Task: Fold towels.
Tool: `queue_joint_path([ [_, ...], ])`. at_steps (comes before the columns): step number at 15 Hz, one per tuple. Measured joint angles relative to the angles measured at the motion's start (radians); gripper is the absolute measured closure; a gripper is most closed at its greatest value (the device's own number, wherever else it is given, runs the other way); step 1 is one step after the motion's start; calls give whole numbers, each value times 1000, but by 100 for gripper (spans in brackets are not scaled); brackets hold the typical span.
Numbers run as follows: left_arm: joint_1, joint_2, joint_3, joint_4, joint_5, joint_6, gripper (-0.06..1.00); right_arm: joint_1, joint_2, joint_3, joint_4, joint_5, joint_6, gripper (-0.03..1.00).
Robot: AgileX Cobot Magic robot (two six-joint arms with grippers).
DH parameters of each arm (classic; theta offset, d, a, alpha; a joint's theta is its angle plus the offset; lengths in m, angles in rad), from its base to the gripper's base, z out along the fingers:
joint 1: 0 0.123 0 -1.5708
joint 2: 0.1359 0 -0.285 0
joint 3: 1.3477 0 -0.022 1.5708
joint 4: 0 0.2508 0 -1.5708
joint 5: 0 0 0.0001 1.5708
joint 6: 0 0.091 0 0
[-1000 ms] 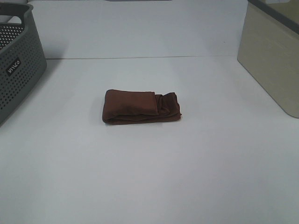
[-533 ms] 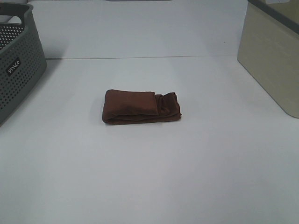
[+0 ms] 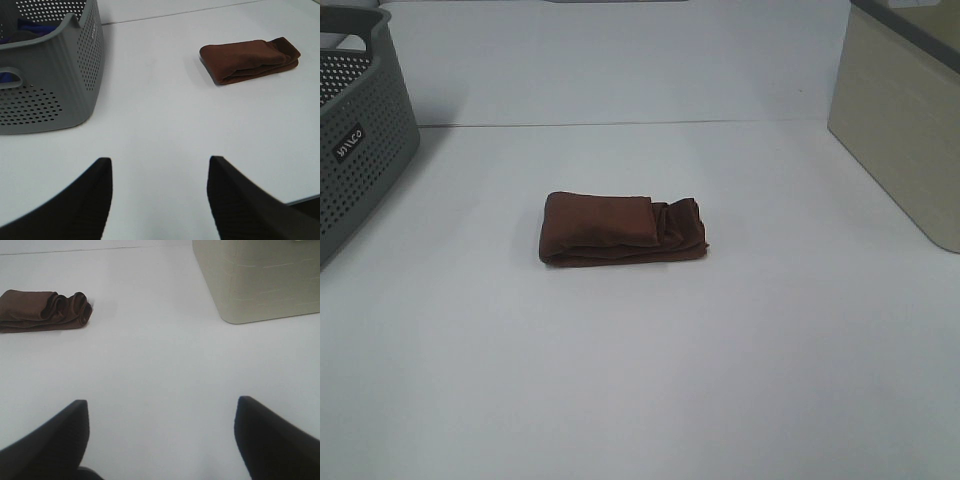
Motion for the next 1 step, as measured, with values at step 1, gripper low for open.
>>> queue_joint_path([
  [1, 0, 0, 0, 0, 0, 0, 39, 0, 0, 0, 0, 0, 0, 21],
])
